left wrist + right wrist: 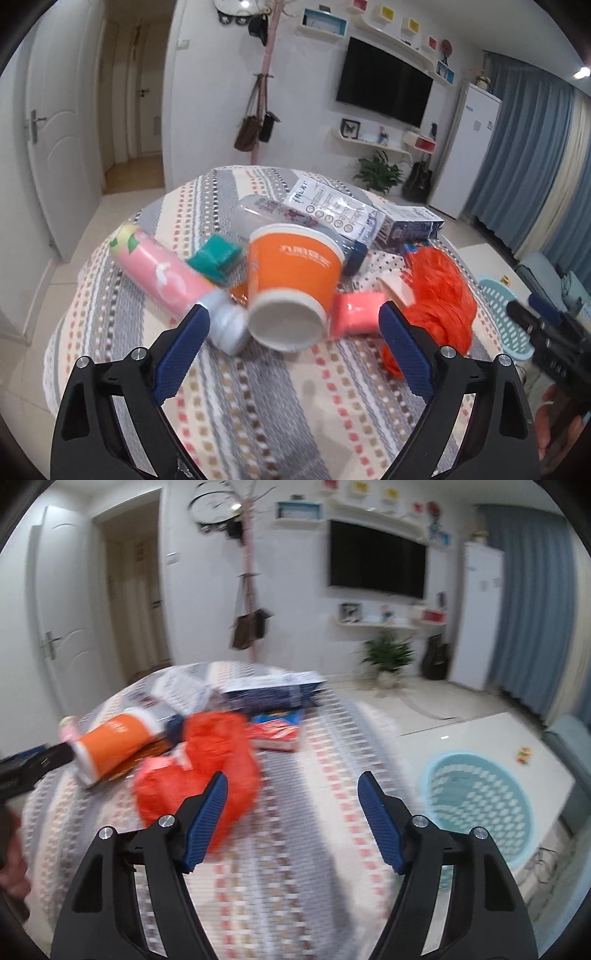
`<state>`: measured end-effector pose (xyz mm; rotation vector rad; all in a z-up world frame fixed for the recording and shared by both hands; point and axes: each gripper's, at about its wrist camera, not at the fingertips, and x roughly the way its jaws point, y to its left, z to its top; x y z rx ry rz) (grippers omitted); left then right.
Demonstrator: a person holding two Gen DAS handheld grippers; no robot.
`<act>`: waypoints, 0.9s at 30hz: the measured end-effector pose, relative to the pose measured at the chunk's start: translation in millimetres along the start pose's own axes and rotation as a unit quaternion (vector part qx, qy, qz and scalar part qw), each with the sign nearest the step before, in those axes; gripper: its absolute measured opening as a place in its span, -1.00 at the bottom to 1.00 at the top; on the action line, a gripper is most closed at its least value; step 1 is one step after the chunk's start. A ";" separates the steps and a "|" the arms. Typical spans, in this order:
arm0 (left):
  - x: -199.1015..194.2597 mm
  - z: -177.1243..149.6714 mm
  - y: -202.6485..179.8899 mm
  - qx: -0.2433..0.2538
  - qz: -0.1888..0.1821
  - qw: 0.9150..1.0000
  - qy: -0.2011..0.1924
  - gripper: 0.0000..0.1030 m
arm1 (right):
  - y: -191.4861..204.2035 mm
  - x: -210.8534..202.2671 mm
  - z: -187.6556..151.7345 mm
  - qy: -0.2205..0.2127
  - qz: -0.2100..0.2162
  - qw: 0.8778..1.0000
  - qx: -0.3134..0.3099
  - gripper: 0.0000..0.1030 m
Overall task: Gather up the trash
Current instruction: 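Grasp the red plastic bag with the right tool while the left tool grasps the orange paper cup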
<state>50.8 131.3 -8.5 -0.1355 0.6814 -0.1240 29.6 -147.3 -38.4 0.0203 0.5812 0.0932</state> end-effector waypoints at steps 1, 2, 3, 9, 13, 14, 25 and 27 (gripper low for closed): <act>4.0 6.4 4.0 0.001 -0.009 1.000 0.006 0.74 | 4.6 4.5 0.6 0.007 0.014 1.000 0.000 0.34; 9.3 12.4 7.0 0.000 -0.015 1.000 0.015 0.74 | 10.0 10.1 0.9 0.013 0.024 1.000 -0.001 0.35; 13.8 15.6 8.3 0.001 -0.019 1.000 0.023 0.74 | 14.0 13.9 1.1 0.018 0.027 0.999 -0.003 0.38; 53.2 26.6 14.3 0.006 -0.007 0.996 0.085 0.69 | 33.0 42.3 -0.5 0.065 0.067 0.996 0.003 0.48; 61.3 26.2 9.1 0.016 0.000 0.995 0.095 0.64 | 40.1 56.0 -3.1 0.086 0.082 0.993 0.014 0.48; 62.9 26.0 8.7 0.014 -0.006 0.995 0.099 0.57 | 40.9 61.3 -2.9 0.095 0.088 0.991 0.018 0.48; 64.4 14.6 4.6 -0.011 -0.015 0.995 0.093 0.29 | 40.7 71.9 -10.8 0.120 0.103 0.987 0.029 -0.12; 54.2 13.8 3.8 -0.016 -0.016 0.997 0.076 0.28 | 44.3 64.9 -11.2 0.112 0.103 0.988 0.020 -0.26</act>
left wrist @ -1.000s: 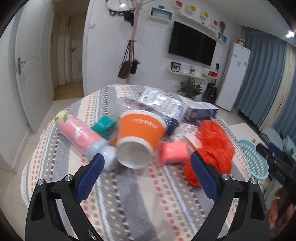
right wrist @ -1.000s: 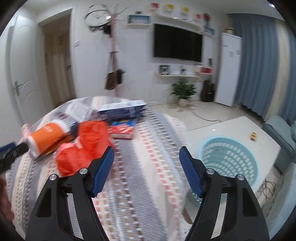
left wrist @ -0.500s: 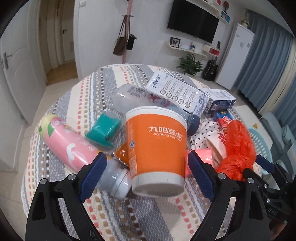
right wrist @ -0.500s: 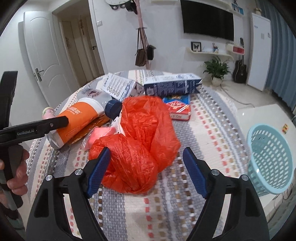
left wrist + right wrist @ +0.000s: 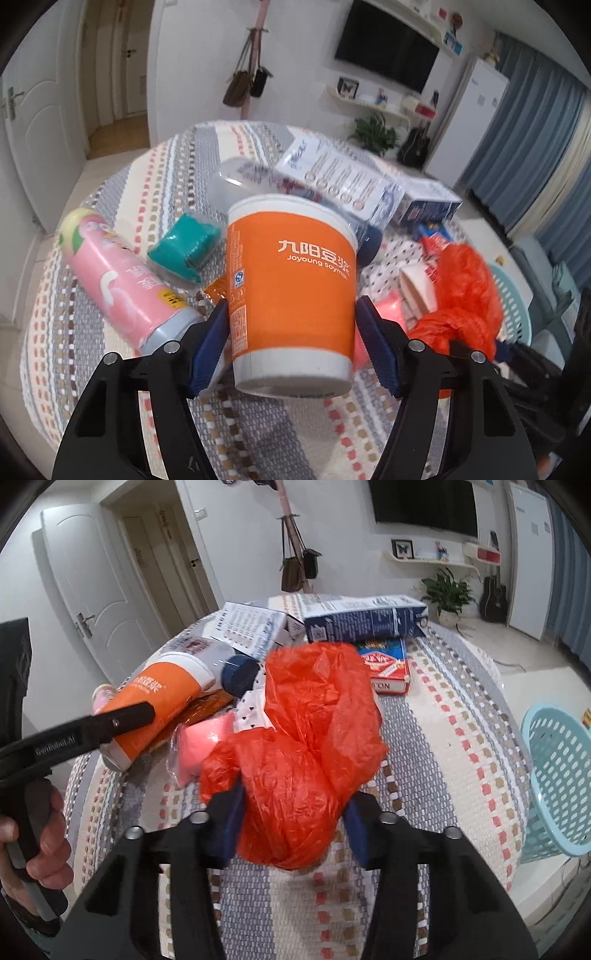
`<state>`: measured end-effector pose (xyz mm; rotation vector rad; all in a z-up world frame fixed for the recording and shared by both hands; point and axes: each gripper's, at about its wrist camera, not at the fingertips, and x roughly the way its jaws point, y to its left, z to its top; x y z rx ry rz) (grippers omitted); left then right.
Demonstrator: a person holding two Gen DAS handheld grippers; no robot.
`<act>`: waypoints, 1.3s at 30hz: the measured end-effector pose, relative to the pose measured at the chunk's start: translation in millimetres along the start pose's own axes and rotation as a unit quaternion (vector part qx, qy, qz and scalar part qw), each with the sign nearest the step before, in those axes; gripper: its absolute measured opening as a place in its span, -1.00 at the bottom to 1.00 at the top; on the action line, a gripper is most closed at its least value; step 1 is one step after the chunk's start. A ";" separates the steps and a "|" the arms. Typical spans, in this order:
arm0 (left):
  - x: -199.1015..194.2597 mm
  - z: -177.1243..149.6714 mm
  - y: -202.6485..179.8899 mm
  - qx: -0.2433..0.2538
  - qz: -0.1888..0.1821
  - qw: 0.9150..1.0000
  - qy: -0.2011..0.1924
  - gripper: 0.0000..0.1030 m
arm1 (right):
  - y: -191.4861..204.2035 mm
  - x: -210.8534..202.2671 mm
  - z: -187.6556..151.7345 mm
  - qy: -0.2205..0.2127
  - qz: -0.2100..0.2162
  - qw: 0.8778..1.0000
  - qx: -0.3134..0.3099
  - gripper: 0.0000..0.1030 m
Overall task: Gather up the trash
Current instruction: 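Grasp the red plastic bag with the right tool while the left tool grasps the orange paper cup, then carry both items over the blue basket and open both tools to drop them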
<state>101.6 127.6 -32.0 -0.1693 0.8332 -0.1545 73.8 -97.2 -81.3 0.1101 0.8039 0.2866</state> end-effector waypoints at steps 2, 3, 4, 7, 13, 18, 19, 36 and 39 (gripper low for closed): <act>-9.7 -1.9 -3.3 0.000 0.004 1.000 -0.016 0.28 | 1.8 -4.7 -1.0 -0.004 -0.001 1.000 -0.003 -0.30; -13.1 -1.9 -4.5 0.001 0.005 1.000 -0.021 0.27 | 1.7 -8.7 -1.3 -0.007 0.000 1.000 -0.002 -0.33; -17.7 -1.3 -6.2 0.001 0.006 1.000 -0.028 0.27 | 1.2 -11.7 -1.2 -0.009 0.000 1.000 -0.002 -0.33; -31.6 1.6 -12.7 0.001 0.005 0.999 -0.050 0.27 | 0.0 -27.0 0.9 -0.029 -0.007 1.000 -0.004 -0.35; -59.3 10.7 -36.6 0.018 -0.013 0.995 -0.092 0.27 | -13.2 -60.5 14.9 -0.077 -0.022 0.997 0.004 -0.35; -63.4 22.7 -75.1 0.046 -0.034 0.993 -0.106 0.27 | -39.6 -84.7 24.9 -0.112 -0.040 0.993 0.021 -0.35; -61.0 24.8 -83.6 0.052 -0.039 0.992 -0.106 0.27 | -46.5 -88.7 26.4 -0.118 -0.044 0.992 0.025 -0.35; 35.5 36.6 -281.0 0.170 -0.134 0.975 -0.049 0.27 | -250.8 -134.6 12.0 -0.150 -0.206 0.953 0.163 -0.35; 59.8 28.9 -310.4 0.185 -0.147 0.971 -0.025 0.27 | -286.7 -124.5 -0.3 -0.124 -0.227 0.947 0.192 -0.35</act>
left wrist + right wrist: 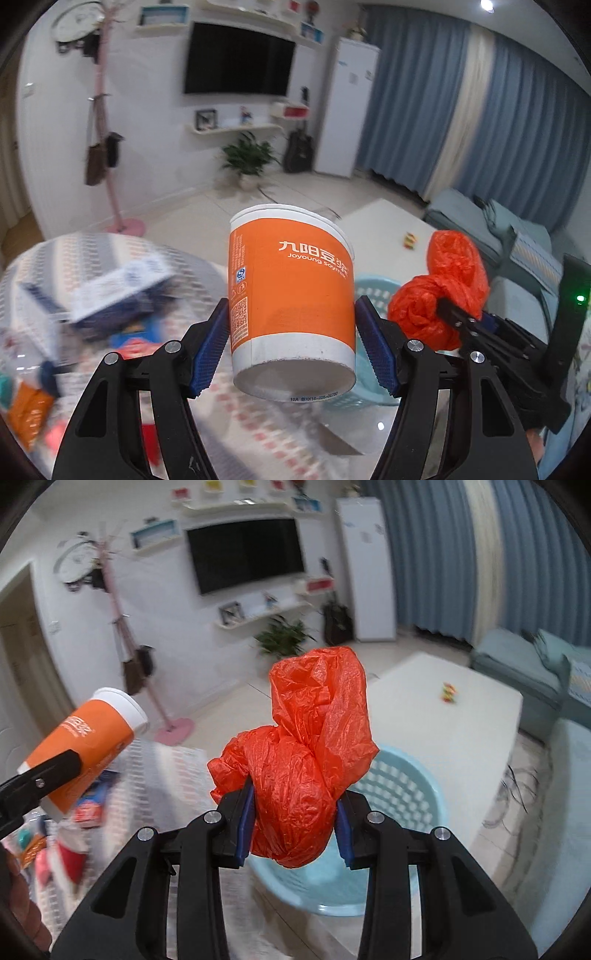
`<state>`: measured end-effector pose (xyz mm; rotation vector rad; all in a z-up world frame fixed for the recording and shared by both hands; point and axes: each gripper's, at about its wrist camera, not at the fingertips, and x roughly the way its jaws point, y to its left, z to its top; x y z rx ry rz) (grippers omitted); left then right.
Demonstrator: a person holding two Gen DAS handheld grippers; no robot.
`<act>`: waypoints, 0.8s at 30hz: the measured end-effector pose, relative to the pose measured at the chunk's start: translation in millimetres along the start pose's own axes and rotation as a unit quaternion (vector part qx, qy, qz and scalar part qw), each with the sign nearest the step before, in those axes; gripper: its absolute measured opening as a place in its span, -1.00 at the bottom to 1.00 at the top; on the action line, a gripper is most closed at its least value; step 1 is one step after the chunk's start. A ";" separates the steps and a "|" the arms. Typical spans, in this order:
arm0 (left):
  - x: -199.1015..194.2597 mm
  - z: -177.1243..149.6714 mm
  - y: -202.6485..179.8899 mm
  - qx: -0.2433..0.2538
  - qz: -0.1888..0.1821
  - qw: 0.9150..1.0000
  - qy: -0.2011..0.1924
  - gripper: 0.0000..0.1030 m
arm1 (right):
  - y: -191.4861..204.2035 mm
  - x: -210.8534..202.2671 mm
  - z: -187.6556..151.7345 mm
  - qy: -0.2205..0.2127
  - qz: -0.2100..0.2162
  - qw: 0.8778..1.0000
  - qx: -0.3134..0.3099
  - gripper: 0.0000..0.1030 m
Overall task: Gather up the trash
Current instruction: 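Carry both items over the blue basket and open both tools to drop them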
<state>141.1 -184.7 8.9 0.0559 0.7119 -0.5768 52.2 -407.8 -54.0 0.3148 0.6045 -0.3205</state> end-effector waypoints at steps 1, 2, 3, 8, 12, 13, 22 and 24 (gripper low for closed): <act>11.2 -0.5 -6.3 0.002 -0.005 1.000 0.010 0.27 | -10.3 9.7 -3.1 0.014 -0.010 1.000 0.007 -0.35; 21.0 -1.8 -9.3 0.002 -0.010 1.000 0.019 0.27 | -19.9 19.0 -7.4 0.028 -0.020 0.999 0.014 -0.35; 35.3 -3.4 -14.9 0.003 -0.017 0.999 0.032 0.27 | -25.4 24.8 -10.2 0.038 -0.026 0.999 0.019 -0.35; 79.5 -13.8 -30.8 0.005 -0.037 0.996 0.076 0.27 | -53.1 58.3 -24.8 0.093 -0.051 0.994 0.036 -0.35; 110.3 -22.8 -43.3 0.007 -0.050 0.992 0.112 0.28 | -62.8 79.8 -34.1 0.129 -0.067 0.989 0.037 -0.31; 114.0 -25.4 -45.6 0.009 -0.052 0.992 0.118 0.28 | -64.5 83.8 -33.9 0.134 -0.069 0.988 0.037 -0.31; 122.2 -33.4 -51.8 0.001 -0.050 0.990 0.130 0.46 | -75.2 85.6 -36.9 0.143 -0.065 0.986 0.047 -0.02; 115.9 -31.9 -50.7 0.001 -0.051 0.991 0.124 0.46 | -74.4 80.7 -35.3 0.136 -0.066 0.987 0.047 0.02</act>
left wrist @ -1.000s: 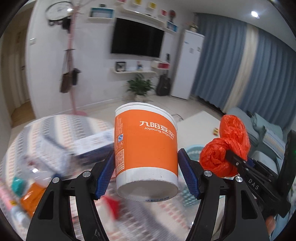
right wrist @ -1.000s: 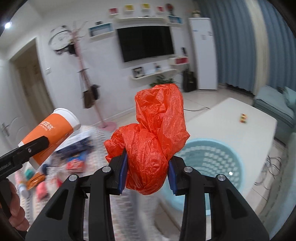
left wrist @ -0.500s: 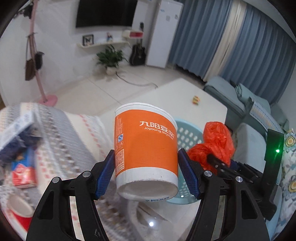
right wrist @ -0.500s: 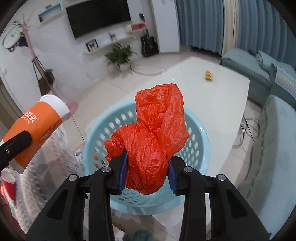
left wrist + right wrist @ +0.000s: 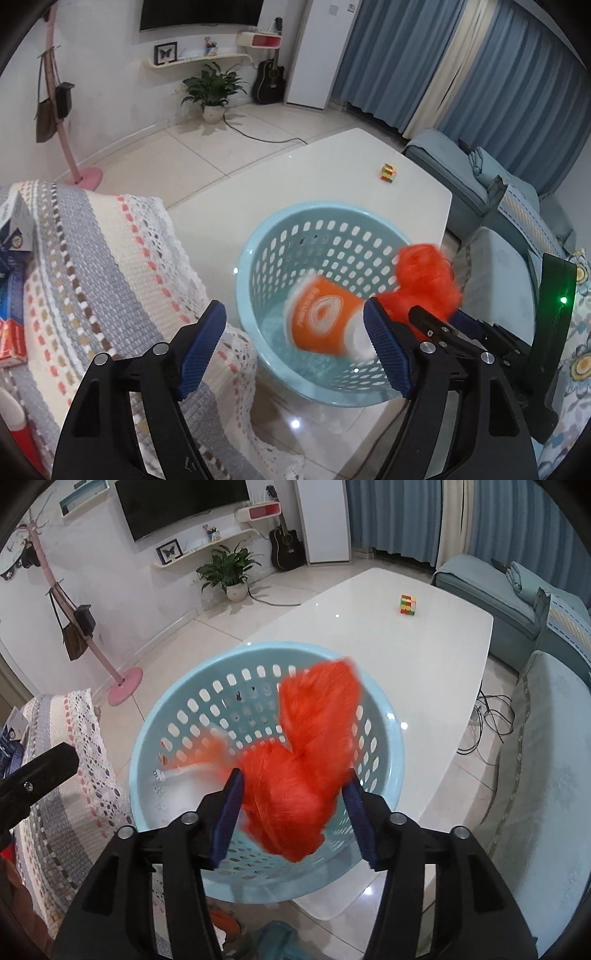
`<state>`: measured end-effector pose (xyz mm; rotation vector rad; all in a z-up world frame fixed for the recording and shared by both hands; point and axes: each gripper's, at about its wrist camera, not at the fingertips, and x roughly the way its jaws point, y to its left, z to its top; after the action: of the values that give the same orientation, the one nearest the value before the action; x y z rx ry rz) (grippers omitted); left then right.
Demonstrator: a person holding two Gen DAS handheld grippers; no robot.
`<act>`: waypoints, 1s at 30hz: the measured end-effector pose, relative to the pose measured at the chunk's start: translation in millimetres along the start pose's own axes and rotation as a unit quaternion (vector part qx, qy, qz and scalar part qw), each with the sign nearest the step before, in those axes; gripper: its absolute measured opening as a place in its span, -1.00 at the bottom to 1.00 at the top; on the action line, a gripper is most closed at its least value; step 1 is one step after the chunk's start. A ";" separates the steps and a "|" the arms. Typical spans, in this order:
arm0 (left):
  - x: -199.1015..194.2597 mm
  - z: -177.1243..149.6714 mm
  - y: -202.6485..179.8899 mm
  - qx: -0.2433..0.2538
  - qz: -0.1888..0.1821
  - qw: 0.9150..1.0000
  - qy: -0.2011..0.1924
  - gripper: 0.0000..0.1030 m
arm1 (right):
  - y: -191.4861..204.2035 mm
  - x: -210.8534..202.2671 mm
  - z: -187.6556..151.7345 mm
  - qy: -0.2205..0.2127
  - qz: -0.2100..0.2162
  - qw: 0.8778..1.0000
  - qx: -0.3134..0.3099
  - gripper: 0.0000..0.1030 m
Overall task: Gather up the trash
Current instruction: 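Carry both items over the blue basket and open both tools to drop them, then grasp the red-white paper cup with the right tool while the left grasps the pink bottle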
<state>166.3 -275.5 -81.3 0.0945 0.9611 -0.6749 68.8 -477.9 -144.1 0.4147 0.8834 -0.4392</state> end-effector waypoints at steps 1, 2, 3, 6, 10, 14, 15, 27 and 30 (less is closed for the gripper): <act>-3.7 -0.6 0.5 0.000 0.000 1.000 -0.004 0.46 | -0.3 -2.3 0.6 -0.003 0.000 1.000 0.002 0.02; -7.2 -1.5 0.9 0.000 0.000 1.000 -0.007 0.47 | 0.3 -4.8 0.8 -0.005 0.004 1.000 0.004 0.02; -10.4 -2.7 1.8 0.000 0.000 1.000 -0.011 0.48 | 0.5 -6.3 0.8 -0.006 0.006 1.000 0.004 0.02; -18.9 -6.9 3.6 0.001 0.001 1.000 -0.019 0.48 | 4.2 -12.8 -0.9 -0.013 0.004 1.000 0.002 0.04; -31.8 -13.7 4.6 0.003 0.004 1.000 -0.029 0.48 | 10.8 -21.5 -2.6 -0.017 0.011 1.000 0.000 0.04; -50.6 -19.2 11.2 -0.004 0.002 0.999 -0.046 0.48 | 22.3 -35.0 -2.3 -0.029 0.022 0.999 -0.009 0.04; -57.1 -20.6 12.7 -0.007 0.003 0.999 -0.052 0.48 | 27.3 -40.7 -2.5 -0.035 0.027 0.999 -0.014 0.04; -162.5 -42.5 53.7 -0.041 0.053 0.988 -0.136 0.49 | 103.9 -99.0 -7.9 -0.088 0.097 0.988 -0.080 0.04; -193.6 -53.7 79.3 -0.070 0.091 0.981 -0.154 0.51 | 127.1 -111.1 -14.1 -0.096 0.121 0.983 -0.100 0.12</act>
<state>97.7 -98.5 21.7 -0.0453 0.6890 -0.4366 64.6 -343.1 -41.7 0.2847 0.6726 -0.1609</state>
